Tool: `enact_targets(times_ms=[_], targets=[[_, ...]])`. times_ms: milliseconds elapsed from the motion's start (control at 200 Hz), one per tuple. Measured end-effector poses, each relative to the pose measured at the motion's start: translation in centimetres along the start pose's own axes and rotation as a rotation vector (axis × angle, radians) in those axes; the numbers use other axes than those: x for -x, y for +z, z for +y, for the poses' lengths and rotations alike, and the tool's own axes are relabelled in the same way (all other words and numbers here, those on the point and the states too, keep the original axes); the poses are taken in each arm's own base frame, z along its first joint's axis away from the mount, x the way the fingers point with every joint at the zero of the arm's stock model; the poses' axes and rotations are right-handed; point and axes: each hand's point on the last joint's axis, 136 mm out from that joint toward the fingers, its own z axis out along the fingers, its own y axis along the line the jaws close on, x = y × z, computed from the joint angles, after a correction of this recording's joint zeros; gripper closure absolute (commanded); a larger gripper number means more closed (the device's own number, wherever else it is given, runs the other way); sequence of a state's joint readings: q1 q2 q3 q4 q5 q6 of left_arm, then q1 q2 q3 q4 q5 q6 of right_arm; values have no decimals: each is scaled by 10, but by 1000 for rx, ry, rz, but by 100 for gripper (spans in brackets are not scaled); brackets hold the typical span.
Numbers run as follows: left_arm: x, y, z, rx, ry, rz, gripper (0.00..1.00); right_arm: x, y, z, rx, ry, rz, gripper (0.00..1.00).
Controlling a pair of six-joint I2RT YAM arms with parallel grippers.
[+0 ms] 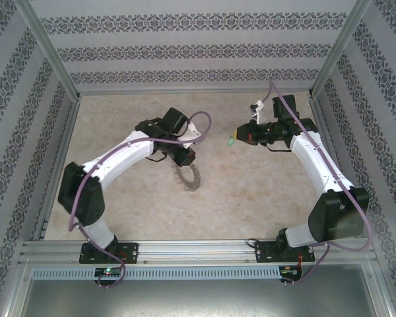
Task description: Put the keys on the keyring
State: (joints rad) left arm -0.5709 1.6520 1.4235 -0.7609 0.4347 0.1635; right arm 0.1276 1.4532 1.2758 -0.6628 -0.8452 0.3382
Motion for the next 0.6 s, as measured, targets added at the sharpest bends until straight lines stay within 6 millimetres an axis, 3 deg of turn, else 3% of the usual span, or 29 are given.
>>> enact_targets(times_ms=[110, 245, 425, 600], targets=[[9, -30, -11, -26, 30, -144, 100, 3, 6, 26, 79, -53, 29, 100], [30, -76, -20, -44, 66, -360, 100, 3, 10, 83, 221, -188, 62, 100], [67, -133, -23, -57, 115, -567, 100, 0, -4, 156, 404, -355, 79, 100], [94, -174, -32, -101, 160, -690, 100, 3, -17, 207, 525, -470, 82, 100]])
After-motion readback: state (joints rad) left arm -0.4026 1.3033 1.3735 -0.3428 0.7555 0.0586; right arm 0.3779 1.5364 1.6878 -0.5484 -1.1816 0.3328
